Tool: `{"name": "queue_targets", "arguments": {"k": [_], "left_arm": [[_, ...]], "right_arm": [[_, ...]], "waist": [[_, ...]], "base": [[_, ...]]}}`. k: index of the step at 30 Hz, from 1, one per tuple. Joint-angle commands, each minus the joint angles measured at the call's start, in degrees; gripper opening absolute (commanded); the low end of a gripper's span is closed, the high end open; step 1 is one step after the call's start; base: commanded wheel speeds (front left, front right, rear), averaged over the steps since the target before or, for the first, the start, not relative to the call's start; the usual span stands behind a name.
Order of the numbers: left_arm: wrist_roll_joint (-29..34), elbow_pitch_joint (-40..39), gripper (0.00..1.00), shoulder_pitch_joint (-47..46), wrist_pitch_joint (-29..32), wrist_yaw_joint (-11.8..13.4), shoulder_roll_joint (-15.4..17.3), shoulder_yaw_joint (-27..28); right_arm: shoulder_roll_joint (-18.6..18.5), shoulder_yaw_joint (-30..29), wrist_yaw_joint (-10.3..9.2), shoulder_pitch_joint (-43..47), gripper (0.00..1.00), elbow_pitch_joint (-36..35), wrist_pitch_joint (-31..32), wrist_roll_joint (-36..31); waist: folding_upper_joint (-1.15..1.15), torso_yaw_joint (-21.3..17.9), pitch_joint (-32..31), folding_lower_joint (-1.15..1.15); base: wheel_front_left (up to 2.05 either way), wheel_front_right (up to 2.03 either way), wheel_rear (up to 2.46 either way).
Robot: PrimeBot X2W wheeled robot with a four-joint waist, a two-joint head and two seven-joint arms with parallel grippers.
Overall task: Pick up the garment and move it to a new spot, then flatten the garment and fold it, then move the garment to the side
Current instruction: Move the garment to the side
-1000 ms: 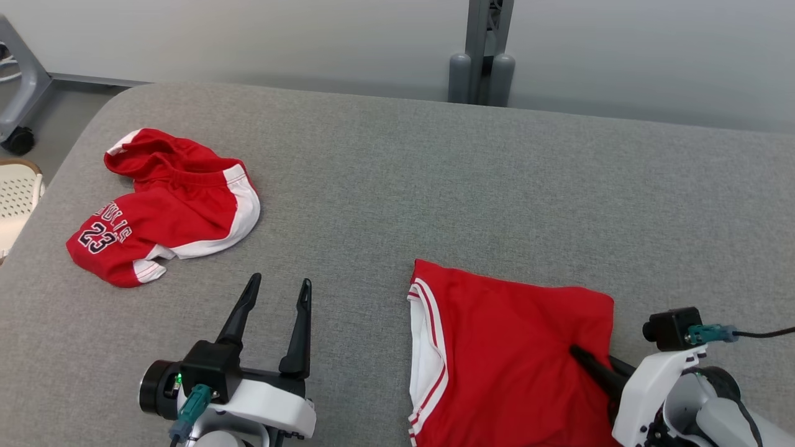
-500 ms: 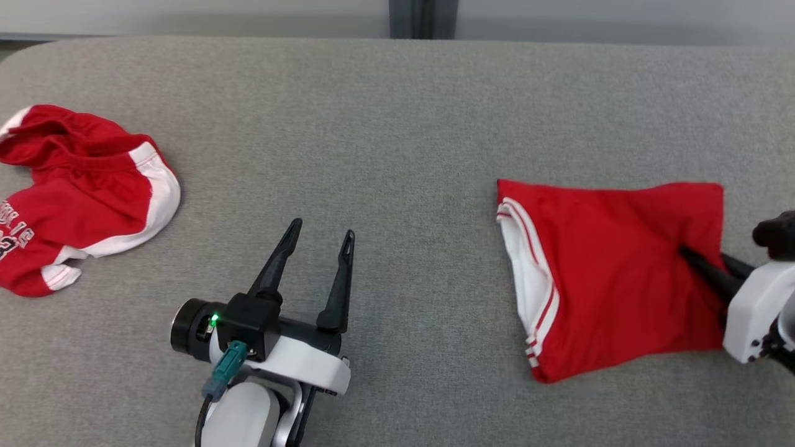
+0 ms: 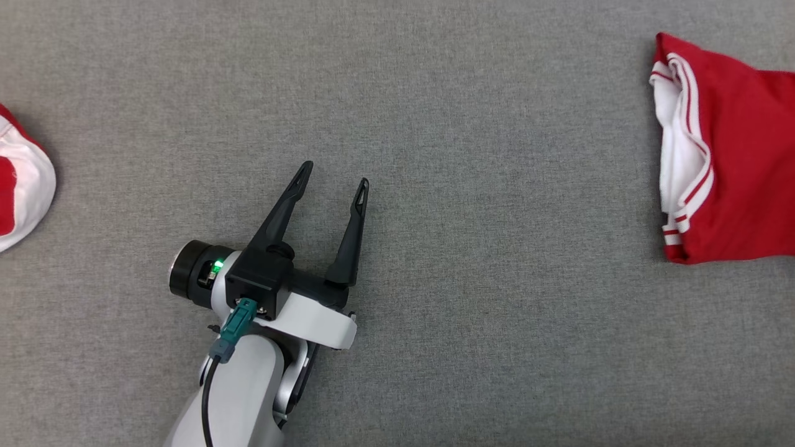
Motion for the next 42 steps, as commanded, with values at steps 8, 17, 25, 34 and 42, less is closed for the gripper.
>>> {"name": "queue_targets", "arguments": {"k": [8, 17, 25, 34, 42], "left_arm": [[1.01, 0.09, 1.00, -1.81, 0.01, -0.35, 0.26, 0.72], [0.18, -0.03, 1.00, -1.97, 0.07, 0.34, 0.49, 0.66], [0.76, 0.25, 1.00, -0.87, 0.06, 0.08, 0.49, 1.84], [-0.73, 0.03, 1.00, 0.38, -0.02, 0.21, 0.26, 1.69], [-1.76, 0.06, 1.00, 4.06, -0.02, 0.21, 0.23, 2.37]], "right_arm": [[-2.76, -0.75, -0.03, -6.85, 0.00, 10.79, -2.92, -7.26], [0.17, -2.58, -0.03, -11.43, 0.00, 22.22, -5.53, -16.96], [4.20, -4.66, -0.02, -13.12, 1.00, 28.54, -6.79, -19.92], [5.03, -5.22, -0.02, -18.82, 1.00, 31.23, -7.80, -28.17], [10.15, -13.11, -0.02, -15.67, 1.00, 19.71, -7.97, -29.39]], "waist": [[0.00, -0.41, 4.97, 0.00], [0.00, 0.41, 5.89, 0.00], [0.00, 1.12, 4.60, 0.00], [0.00, 1.75, -0.53, 0.00], [0.00, 2.78, -9.58, 0.00]], "base": [[0.00, 0.00, 0.00], [0.00, 0.00, 0.00], [0.00, 0.00, 0.00], [0.00, 0.00, 0.00], [0.00, 0.00, 0.00]]}}
